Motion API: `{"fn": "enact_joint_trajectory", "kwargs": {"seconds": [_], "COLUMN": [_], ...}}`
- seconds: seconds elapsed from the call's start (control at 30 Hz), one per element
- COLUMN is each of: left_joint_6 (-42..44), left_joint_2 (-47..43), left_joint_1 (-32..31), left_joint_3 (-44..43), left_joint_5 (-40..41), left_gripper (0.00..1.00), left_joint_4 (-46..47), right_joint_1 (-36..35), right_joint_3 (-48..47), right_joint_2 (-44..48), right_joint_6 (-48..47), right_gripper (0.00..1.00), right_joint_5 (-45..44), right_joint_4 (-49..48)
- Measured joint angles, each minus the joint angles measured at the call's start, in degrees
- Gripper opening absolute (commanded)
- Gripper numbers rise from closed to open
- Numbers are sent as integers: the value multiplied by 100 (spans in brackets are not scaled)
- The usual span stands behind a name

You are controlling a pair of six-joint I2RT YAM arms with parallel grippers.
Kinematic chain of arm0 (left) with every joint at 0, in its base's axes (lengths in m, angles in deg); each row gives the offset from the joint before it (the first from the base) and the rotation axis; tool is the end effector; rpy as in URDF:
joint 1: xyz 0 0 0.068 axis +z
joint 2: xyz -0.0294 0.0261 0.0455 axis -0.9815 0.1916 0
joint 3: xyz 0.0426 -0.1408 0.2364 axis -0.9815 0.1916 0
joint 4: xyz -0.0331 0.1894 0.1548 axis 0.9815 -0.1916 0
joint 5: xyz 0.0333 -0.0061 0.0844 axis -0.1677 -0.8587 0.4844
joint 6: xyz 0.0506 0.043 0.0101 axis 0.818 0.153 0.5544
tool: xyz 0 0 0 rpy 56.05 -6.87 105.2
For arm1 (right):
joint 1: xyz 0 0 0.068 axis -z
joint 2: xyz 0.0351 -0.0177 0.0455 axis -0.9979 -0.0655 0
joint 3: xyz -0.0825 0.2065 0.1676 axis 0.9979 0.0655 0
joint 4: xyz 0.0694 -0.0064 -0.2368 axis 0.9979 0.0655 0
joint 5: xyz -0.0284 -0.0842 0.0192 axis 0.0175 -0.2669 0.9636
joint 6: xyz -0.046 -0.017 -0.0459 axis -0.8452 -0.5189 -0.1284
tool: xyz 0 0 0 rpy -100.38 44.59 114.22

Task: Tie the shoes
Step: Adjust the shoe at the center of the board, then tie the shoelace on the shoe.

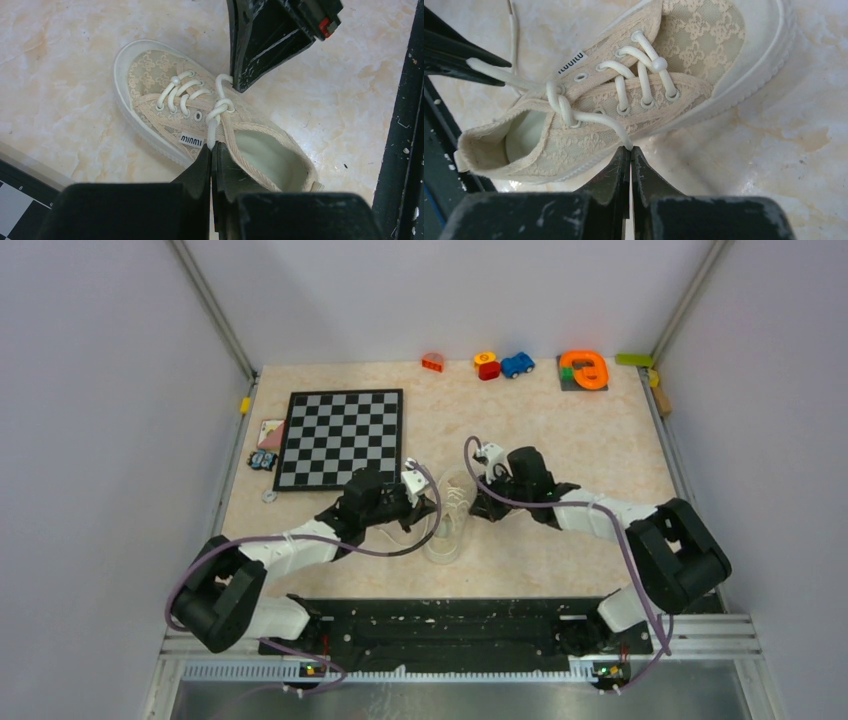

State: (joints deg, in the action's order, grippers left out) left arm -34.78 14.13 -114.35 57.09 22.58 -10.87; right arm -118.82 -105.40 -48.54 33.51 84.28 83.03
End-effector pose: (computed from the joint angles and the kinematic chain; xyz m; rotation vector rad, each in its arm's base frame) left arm 0.2048 -0.1765 0.2108 1.0444 1.6726 -0.7773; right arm 0.2432 0.1802 0.1806 -0.8178 2.2034 0.7677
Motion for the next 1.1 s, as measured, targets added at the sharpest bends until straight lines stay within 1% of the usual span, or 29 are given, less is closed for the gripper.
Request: {"fn": "enact_joint_trajectory", "kwargs": {"seconds": [0.1,0.2,0.37,0.43,0.5,0.67,0.83,1.1], "left_joint_6": [-13,-46,-219,-341,-555,-1281,-1628,-1537], "left_joint_2": [24,28,46,59,87,238,299,293], "left_joint_1": [0,7,33,101,271,824,1001,1003], "left_joint_3": [0,-2,-7,-7,-7,20,98,184], "left_joint_5": [59,155,476,623,704,363,92,-426], "left_gripper": [0,0,0,0,0,0,0,0], "left_joint_4": [0,-7,-13,-17,-17,-26,-9,382], "right_joint_1": [192,282,299,306,389,584,590,658], "right_joint_3": [210,361,608,669,789,1274,1333,1355], "right_joint_2": [238,494,994,1121,1169,1279,1311,1604], "right_joint_6": [385,813,1504,1810,2140,2793,2946,2704], "right_gripper": [0,0,0,0,0,0,0,0], "right_joint_5": [273,197,-446,-896,-1158,-1082,-1067,-953], "right_joint_4": [-188,-201,-98,74,140,-151,-313,-129]}}
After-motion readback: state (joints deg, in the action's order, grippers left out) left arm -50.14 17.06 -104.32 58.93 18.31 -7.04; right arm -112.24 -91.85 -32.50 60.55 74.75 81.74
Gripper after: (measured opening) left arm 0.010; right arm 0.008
